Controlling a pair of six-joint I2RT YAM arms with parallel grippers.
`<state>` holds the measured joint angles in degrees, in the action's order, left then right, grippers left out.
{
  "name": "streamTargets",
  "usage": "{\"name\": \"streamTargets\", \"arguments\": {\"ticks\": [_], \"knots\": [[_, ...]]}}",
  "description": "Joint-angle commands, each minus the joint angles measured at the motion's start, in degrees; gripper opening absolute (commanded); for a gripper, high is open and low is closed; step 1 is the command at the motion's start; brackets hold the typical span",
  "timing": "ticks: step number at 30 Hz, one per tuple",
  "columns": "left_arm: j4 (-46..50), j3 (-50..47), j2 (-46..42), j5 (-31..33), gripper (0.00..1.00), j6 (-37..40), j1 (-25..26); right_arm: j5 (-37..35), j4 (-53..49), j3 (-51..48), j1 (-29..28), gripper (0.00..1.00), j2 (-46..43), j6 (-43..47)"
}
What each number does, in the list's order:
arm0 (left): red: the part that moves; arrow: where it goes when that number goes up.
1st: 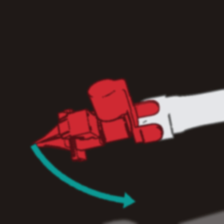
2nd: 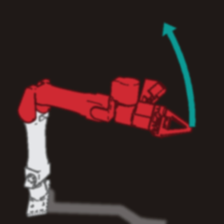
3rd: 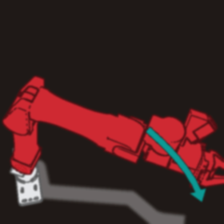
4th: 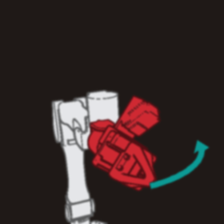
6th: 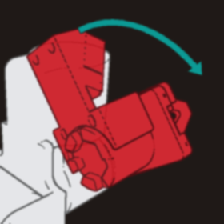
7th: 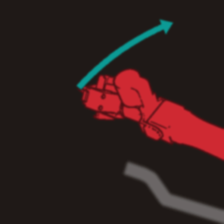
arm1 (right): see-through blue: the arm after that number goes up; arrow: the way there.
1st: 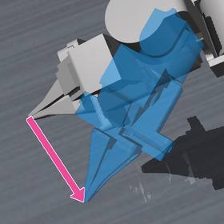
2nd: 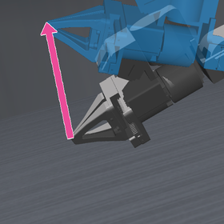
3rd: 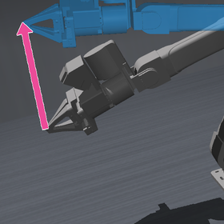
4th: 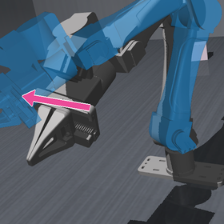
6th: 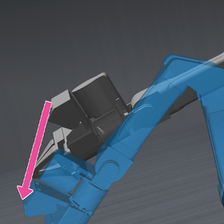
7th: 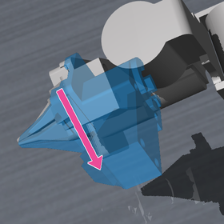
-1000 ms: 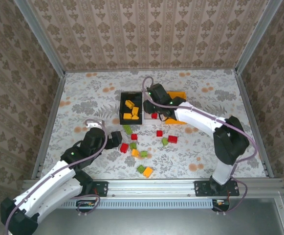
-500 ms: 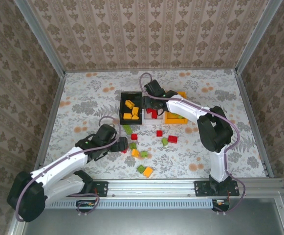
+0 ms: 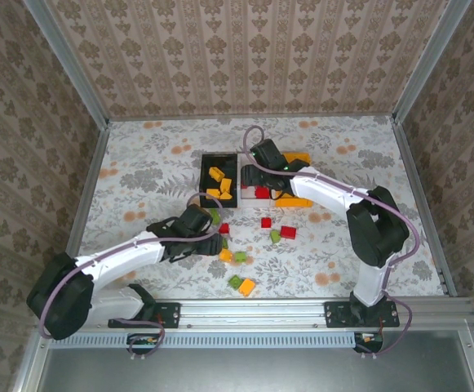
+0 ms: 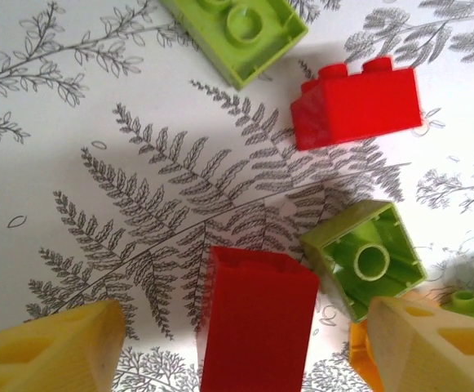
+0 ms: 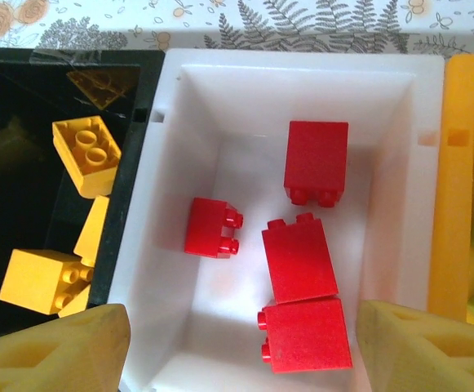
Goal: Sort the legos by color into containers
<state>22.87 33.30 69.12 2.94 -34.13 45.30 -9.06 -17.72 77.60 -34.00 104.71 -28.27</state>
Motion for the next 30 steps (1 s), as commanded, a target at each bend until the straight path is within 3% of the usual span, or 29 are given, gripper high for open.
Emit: {"name": "streamTargets", "arguments": {"ticks": [1, 4, 8, 18, 25, 30], "knots": [[2.74, 0.99, 1.37, 2.49, 0.72, 1.28, 0.74, -0.69, 1.49, -1.31, 0.24, 0.74, -2.81, -1.17], [2.16, 1.31, 3.1, 3.1, 0.64, 1.52, 1.35, -0.87, 1.48, -1.6, 0.42, 0.74, -3.3, -1.31], [1.67, 1.78, 6.1, 3.63, 0.62, 1.91, 1.5, -0.74, 1.44, -1.65, 0.42, 0.74, -3.8, -1.53], [1.85, 2.84, 3.64, 4.41, 0.29, 1.79, 2.34, -0.48, 3.01, -6.13, 0.41, 0.74, -8.23, -3.05], [3.24, 11.39, -0.6, 4.74, 0.25, 3.95, 2.25, -0.5, 5.4, -15.83, 0.56, 0.74, -16.61, -5.1], [-0.83, 23.19, 8.38, 2.99, 0.25, 8.0, 1.62, -1.66, 5.33, -23.61, 0.78, 0.74, -23.72, -6.51]]}}
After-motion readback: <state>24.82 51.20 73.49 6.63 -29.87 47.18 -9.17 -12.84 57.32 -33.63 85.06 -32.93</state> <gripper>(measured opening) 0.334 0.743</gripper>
